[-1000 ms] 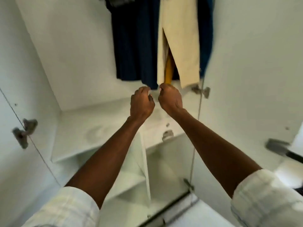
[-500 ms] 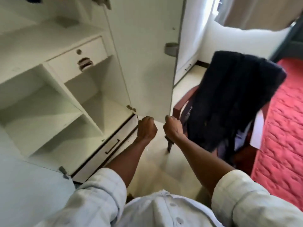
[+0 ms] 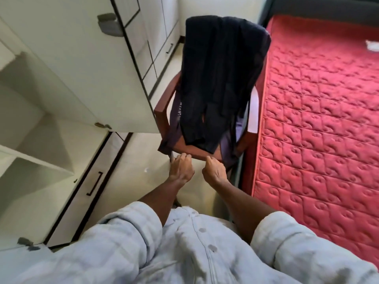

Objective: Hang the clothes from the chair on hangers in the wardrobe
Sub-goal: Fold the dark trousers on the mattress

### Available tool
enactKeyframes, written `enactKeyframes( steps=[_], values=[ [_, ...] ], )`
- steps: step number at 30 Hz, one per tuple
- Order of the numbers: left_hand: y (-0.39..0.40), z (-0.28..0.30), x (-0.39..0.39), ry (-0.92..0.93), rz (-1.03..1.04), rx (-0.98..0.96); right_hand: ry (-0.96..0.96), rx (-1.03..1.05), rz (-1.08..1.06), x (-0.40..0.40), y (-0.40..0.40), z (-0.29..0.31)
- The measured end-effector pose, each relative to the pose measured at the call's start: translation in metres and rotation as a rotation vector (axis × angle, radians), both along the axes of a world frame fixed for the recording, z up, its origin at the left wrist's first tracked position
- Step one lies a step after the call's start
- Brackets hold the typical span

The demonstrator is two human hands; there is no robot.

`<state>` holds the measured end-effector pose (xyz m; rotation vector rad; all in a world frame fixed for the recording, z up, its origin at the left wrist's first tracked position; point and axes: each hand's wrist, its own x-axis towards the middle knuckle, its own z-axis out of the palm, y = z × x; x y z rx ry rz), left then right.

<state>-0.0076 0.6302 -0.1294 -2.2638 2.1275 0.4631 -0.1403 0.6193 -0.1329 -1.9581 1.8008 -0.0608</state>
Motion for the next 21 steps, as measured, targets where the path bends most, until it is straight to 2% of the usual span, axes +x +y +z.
enactKeyframes(
  steps=[7,12,21],
  values=[
    [-0.062,-0.014,0.003,0.065,-0.029,0.048,0.03,0.049,-0.053,-0.005,-0.049,-0.02],
    [-0.146,-0.016,0.024,0.08,-0.01,0.068,0.053,0.045,-0.09,0.002,-0.13,-0.007],
    [-0.294,0.009,0.056,0.229,-0.005,0.099,-0.036,0.024,-0.24,0.022,-0.262,0.014]
  ],
)
